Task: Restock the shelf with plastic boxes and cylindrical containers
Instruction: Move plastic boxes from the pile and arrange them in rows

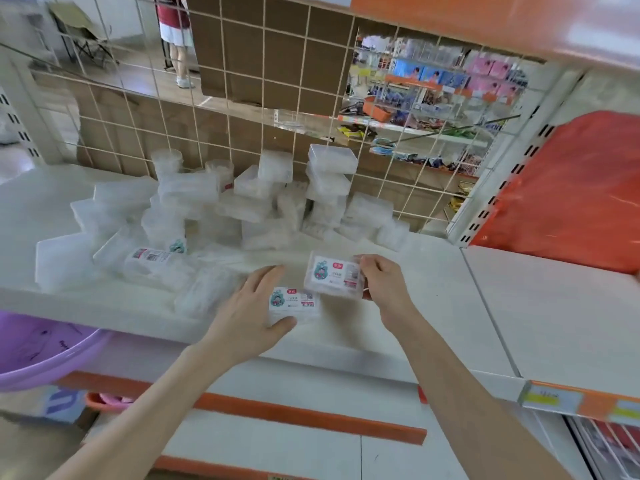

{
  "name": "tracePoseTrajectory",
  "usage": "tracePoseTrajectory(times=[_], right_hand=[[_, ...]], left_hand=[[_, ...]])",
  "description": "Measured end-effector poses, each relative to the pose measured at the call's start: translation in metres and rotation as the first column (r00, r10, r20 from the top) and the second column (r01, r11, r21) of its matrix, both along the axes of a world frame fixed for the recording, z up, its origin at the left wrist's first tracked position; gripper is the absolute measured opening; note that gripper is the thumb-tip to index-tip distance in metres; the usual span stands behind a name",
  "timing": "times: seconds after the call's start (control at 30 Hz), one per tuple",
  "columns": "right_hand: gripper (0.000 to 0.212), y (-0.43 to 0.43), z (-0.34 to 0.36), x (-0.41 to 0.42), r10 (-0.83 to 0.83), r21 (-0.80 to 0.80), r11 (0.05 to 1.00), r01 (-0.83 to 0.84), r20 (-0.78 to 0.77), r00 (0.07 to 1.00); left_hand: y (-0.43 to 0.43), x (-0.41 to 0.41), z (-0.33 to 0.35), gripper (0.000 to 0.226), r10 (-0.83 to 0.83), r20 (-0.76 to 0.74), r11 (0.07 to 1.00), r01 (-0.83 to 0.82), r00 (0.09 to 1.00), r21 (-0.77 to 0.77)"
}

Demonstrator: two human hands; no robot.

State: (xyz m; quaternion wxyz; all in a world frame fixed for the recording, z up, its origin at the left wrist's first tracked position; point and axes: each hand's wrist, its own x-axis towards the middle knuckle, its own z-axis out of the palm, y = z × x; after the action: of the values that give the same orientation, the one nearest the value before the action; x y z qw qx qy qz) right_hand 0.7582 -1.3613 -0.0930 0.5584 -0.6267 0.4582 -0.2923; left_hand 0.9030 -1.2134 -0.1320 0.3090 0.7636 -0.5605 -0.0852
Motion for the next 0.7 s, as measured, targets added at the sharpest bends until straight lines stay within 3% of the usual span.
tracePoseTrajectory(times=[0.23,0.37,0.43,0.57,0.7], right_hand=[[0.032,0.021,0.0,0.012,0.251,0.002,0.968,-0.251,-0.008,0.968],[0.017,0.025,0.004,0.01,0.336,-0.082,0.937,-0.341,-0.065,0.94],[0.021,0.026,0.007,0.004,0.424,-0.183,0.877,-0.445,-0.145,0.894],[0.064,0.027,0.009,-0.004,0.51,-0.373,0.647,-0.665,-0.437,0.741],[0.065,0.029,0.001,-0.009,0.448,-0.46,0.572,-0.68,-0.519,0.728]], left_hand=[[-0.005,-0.004,0.016,0.08,-0.045,-0.08,0.996,0.038,0.996,-0.086],[-0.001,0.0,0.017,0.076,-0.026,-0.062,0.998,0.022,0.998,-0.059],[0.001,0.001,0.017,0.075,-0.006,-0.072,0.998,0.001,0.997,-0.061],[0.001,-0.001,0.018,0.072,0.005,-0.097,0.996,-0.013,0.995,-0.085],[-0.002,-0.006,0.016,0.074,-0.051,-0.124,0.994,0.039,0.991,-0.1]])
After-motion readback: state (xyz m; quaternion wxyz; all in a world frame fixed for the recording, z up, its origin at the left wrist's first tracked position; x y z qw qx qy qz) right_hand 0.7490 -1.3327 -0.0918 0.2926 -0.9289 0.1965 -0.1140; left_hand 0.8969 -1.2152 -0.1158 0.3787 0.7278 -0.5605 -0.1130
